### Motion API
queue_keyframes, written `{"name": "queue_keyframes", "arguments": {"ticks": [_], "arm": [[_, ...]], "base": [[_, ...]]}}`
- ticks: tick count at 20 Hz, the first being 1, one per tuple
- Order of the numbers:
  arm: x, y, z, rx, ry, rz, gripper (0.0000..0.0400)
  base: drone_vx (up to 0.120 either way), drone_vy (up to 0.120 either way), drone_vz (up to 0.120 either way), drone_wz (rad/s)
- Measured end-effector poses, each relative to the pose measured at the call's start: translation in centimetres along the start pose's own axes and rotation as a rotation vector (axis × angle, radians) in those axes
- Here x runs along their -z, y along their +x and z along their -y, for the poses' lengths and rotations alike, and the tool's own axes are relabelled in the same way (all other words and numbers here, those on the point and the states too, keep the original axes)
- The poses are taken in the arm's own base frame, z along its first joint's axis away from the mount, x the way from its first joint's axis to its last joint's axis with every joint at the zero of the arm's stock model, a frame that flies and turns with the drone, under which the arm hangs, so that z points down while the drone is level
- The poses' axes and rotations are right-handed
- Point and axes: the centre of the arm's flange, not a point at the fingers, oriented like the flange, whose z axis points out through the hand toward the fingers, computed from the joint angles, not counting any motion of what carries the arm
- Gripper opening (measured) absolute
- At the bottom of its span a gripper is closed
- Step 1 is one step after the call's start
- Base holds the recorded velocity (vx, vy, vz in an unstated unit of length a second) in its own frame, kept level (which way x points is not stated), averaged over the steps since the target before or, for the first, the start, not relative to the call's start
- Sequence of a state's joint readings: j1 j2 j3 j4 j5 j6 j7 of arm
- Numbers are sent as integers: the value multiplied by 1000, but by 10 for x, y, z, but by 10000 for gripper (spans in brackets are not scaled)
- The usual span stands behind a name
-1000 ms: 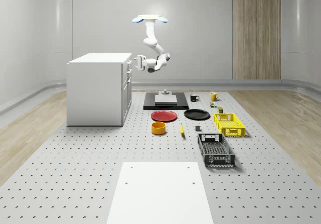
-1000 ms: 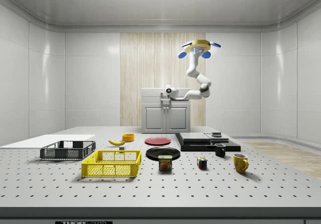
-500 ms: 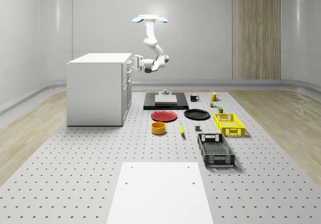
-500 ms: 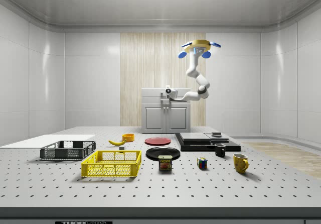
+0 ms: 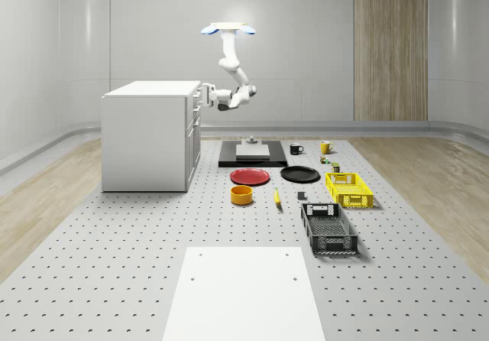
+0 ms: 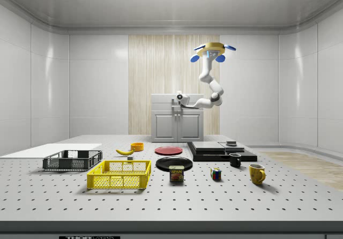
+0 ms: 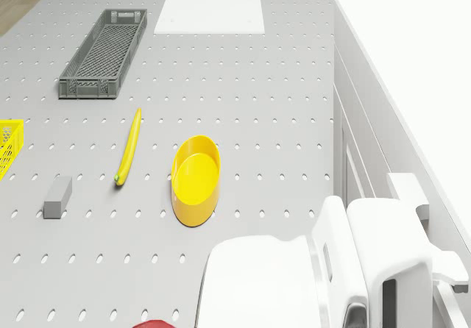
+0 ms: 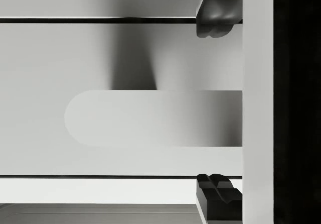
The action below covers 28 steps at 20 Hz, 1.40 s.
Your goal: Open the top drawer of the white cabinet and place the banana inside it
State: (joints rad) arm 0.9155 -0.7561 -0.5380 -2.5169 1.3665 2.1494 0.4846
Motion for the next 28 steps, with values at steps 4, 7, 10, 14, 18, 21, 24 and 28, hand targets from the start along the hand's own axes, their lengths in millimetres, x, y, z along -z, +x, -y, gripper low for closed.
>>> {"name": "queue_keyframes", "arguments": {"ticks": [4,7,10,14,18,21,24,28], "arm": [[-6,1,-1,0,1,0,397],[-8,-3,2,-29,-4,-3,257],[-9,0,0,-17,-2,-2,177],[-7,1,-1,-8,-1,-1,131],[2,1,-1,-5,-1,-1,121],[8,2,-2,-3,-2,-1,119],[14,2,-2,-3,-2,-1,118],[27,2,-2,-2,-2,-1,117]], "base": [[0,0,0,0],[0,0,0,0],[0,0,0,0],[0,0,0,0],[0,0,0,0],[0,0,0,0],[0,0,0,0],[0,0,0,0]]}}
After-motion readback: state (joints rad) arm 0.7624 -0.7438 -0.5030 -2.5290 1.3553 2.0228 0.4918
